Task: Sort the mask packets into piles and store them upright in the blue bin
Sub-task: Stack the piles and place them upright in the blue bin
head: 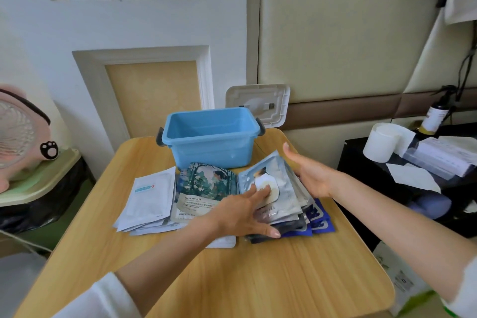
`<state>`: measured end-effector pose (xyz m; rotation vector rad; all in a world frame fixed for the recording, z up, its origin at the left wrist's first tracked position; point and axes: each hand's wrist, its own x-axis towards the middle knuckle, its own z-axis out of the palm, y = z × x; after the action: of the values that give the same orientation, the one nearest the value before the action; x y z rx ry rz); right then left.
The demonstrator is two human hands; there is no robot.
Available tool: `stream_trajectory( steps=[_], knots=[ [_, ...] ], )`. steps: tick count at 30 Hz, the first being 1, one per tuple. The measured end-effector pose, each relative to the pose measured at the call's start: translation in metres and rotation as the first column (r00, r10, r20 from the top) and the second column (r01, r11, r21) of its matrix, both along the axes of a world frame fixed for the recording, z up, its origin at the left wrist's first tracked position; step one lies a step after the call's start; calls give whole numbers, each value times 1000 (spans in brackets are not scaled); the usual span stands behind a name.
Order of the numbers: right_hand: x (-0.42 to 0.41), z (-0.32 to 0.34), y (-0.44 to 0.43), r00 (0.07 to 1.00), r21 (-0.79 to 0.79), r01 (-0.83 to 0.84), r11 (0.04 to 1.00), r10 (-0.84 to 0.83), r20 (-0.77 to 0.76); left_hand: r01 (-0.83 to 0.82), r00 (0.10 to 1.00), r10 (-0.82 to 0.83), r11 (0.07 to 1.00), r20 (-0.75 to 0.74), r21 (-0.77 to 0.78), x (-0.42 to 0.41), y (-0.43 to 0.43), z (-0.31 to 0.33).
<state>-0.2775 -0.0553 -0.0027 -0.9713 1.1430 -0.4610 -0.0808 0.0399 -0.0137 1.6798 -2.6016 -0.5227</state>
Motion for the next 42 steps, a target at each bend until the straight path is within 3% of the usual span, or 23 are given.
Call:
stream_trajectory(
  steps=[3,6,9,12,14,17,19,21,24,26,29,32,33,34,35,37,39,42],
  knots=[
    [8,-3,3,981,-79,-58,995,42,-192,8,999,-8,1000,-33,23,2,-6,4],
    [21,-8,0,952,-83,-26,996,-1,-306,-49,958,82,991,-276,125,9,-9,3],
    [26,-7,-4,911,-136,10,991,-65,-407,-164,805,285,950,-520,267,17,-12,3],
    [26,3,-2,891,-227,38,973,-136,-434,-200,583,405,912,-705,358,25,-19,9],
    [26,12,-2,876,-306,7,952,-153,-457,-334,553,394,912,-735,238,28,-25,12],
    [32,38,-3,873,-449,-87,890,-149,-464,-566,615,365,821,-699,-69,28,-39,15],
    [38,63,-2,826,-606,-258,753,-154,-543,-589,574,313,800,-757,-116,29,-46,24],
    [43,89,0,674,-669,-549,501,-209,-709,-500,526,263,865,-809,-44,30,-53,33],
    [50,110,8,466,-532,-830,169,-317,-826,-316,478,281,939,-833,135,28,-57,25],
    [47,100,10,426,-475,-873,106,-309,-851,-255,440,334,937,-834,240,26,-57,8],
    [34,70,11,416,-450,-876,176,-199,-887,-153,430,318,948,-845,279,20,-53,-13],
    [8,64,11,402,-457,-835,305,-227,-887,-133,444,309,951,-841,279,17,-53,-13],
    [-3,64,10,434,-484,-792,373,-214,-875,-140,441,321,947,-838,290,15,-55,-13],
    [-15,63,9,527,-549,-710,441,-184,-830,-155,430,343,939,-835,306,15,-58,-15],
    [-27,58,7,664,-627,-588,511,-137,-735,-175,412,371,928,-832,327,14,-60,-16],
    [-48,42,4,915,-702,-251,666,-73,-397,-229,379,425,904,-822,361,12,-65,-19],
    [-61,16,4,990,-621,14,784,-96,-99,-286,366,463,881,-807,376,10,-67,-21],
    [-55,-17,10,992,-488,115,865,-122,16,-254,402,448,892,-798,373,7,-66,-20]
  ],
)
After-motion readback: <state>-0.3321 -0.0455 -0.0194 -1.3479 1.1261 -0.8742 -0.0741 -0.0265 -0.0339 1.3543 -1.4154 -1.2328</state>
